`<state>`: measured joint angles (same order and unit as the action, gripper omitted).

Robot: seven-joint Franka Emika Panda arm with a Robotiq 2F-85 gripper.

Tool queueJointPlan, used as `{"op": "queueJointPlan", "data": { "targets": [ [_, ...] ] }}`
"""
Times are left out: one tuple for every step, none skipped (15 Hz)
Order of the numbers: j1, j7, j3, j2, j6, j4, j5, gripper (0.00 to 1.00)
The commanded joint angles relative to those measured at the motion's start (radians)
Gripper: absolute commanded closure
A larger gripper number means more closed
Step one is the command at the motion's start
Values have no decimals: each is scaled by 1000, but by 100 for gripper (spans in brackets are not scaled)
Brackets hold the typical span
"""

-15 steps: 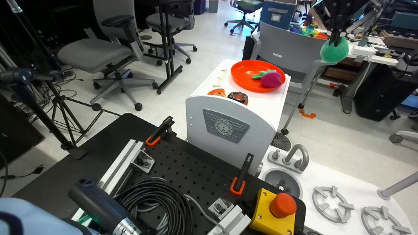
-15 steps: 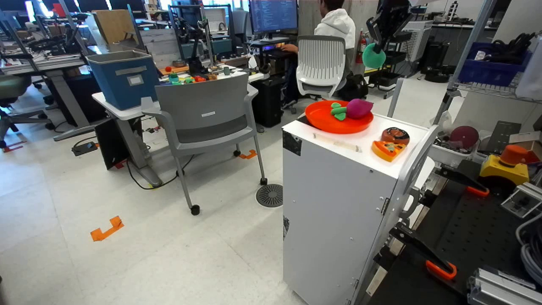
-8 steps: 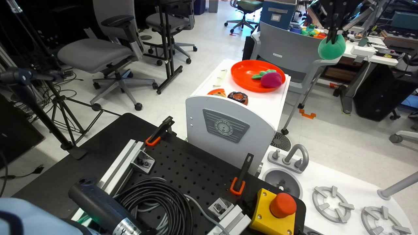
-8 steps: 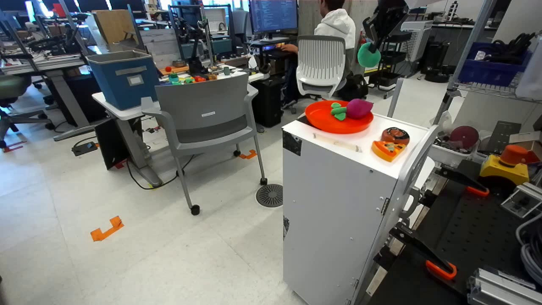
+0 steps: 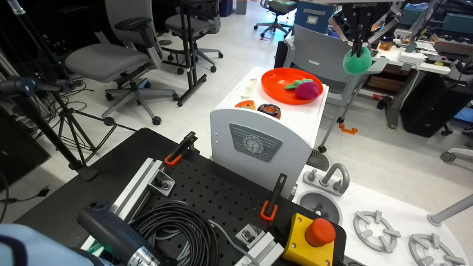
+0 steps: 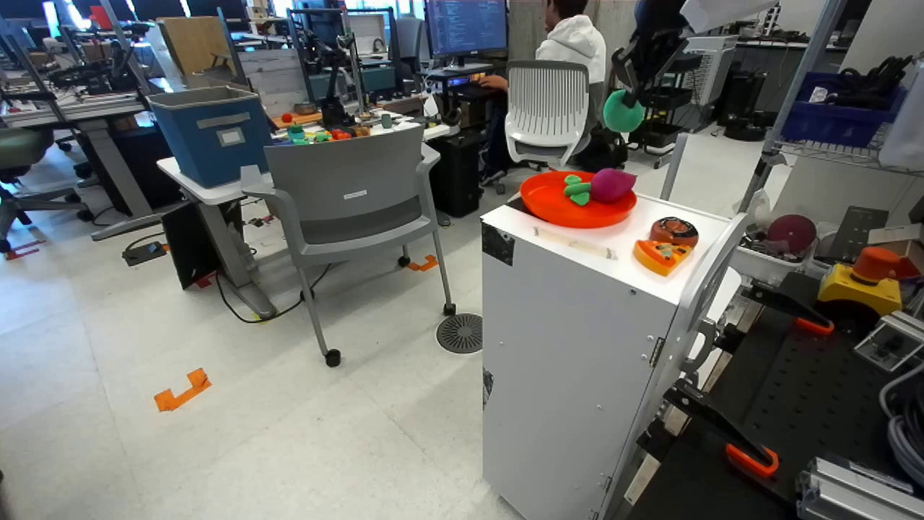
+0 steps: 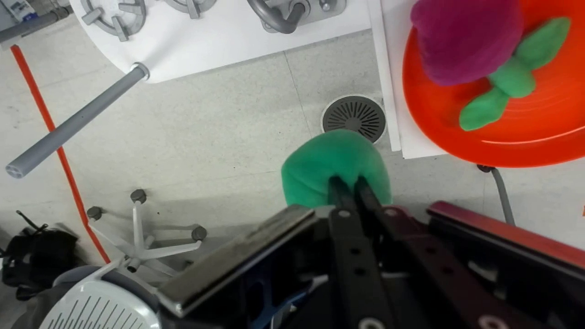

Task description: Remove the green plushie from the orange plate

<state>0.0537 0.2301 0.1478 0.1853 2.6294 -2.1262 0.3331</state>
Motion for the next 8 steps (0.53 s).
{"op": "queueJointPlan", "data": {
  "targets": [
    [-10, -18, 4, -18, 16, -28, 26, 99],
    [-10, -17, 1, -20, 12, -31, 13, 99],
    [-12, -3, -3, -22, 0, -31, -8, 99],
    [-13, 1, -7, -25, -11, -33, -28, 99],
    [-12, -2, -15, -29, -28, -35, -56, 99],
    [-9, -9, -24, -32, -51, -34, -88, 99],
    [-7, -17, -35, -36, -85, -30, -132, 99],
    [-7, -15, -42, -36, -114, -24, -168, 99]
  ]
}}
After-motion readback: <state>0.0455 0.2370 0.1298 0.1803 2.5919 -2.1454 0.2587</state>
